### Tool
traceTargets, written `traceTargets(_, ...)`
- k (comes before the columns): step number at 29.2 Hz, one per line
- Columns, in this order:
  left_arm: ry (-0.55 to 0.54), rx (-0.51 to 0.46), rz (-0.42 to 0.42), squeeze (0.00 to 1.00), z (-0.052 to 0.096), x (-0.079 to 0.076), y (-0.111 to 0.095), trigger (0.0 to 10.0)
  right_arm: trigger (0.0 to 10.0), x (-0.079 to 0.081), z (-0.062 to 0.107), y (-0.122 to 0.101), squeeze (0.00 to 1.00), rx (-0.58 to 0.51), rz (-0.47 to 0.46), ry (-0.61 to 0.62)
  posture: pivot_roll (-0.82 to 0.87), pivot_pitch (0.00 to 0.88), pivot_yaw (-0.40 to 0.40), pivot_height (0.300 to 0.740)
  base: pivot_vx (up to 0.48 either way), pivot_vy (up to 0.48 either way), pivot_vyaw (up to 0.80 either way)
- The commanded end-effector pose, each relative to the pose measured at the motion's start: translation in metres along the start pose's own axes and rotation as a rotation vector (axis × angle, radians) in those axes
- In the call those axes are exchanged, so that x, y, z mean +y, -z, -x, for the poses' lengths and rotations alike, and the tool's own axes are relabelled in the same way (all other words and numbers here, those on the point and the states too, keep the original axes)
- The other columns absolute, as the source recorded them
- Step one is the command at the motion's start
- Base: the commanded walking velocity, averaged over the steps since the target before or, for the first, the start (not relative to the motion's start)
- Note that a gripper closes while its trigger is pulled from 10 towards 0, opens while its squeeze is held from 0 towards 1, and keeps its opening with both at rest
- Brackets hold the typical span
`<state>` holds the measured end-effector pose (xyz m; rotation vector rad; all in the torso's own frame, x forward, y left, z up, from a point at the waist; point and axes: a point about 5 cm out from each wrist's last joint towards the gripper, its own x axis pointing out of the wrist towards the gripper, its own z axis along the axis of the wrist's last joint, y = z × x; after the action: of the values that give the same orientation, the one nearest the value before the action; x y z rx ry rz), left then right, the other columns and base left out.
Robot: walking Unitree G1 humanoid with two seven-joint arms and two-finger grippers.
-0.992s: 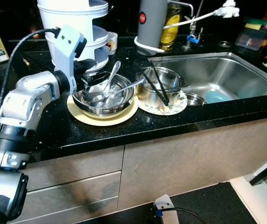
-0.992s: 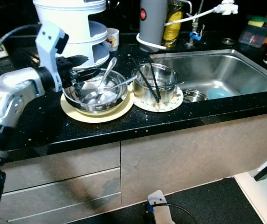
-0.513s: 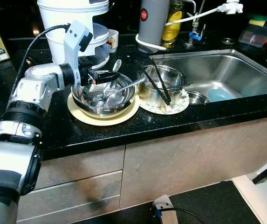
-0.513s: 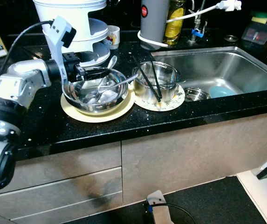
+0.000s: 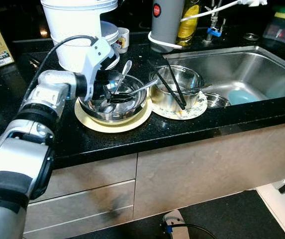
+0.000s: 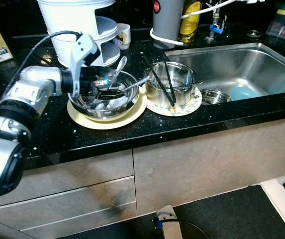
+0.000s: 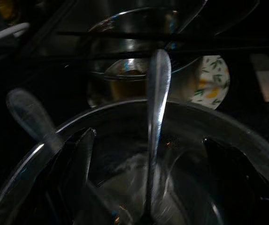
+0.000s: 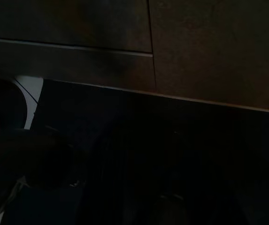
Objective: Kitchen organization
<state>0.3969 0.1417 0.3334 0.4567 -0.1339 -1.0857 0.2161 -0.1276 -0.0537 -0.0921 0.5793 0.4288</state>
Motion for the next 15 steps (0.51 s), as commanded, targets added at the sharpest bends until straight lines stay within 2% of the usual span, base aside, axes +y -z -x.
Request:
traceTargets(1, 0.029, 0.025, -0.008, 0.0, -0.002, -0.001, 0.001, 10.0, 10.0, 0.0, 0.005, 0.01, 0.0, 0.028, -0.04, 0.02, 0.05, 0.206, 0.031, 0.74, 0.0, 0.0, 0.0)
traceTargets(7, 0.021, 0.128, -0.046, 0.0, -0.005, -0.005, 0.014, 10.0, 10.0, -0.001, 0.005, 0.011, 0.0, 0.03, -0.045, 0.026, 0.05, 0.206, 0.031, 0.74, 0.0, 0.0, 0.0)
traceTargets(15, 0.024, 0.155, -0.06, 0.0, -0.007, -0.006, 0.018, 10.0, 10.0, -0.001, 0.005, 0.011, 0.0, 0.027, -0.047, 0.027, 0.05, 0.211, 0.033, 0.74, 0.0, 0.0, 0.0)
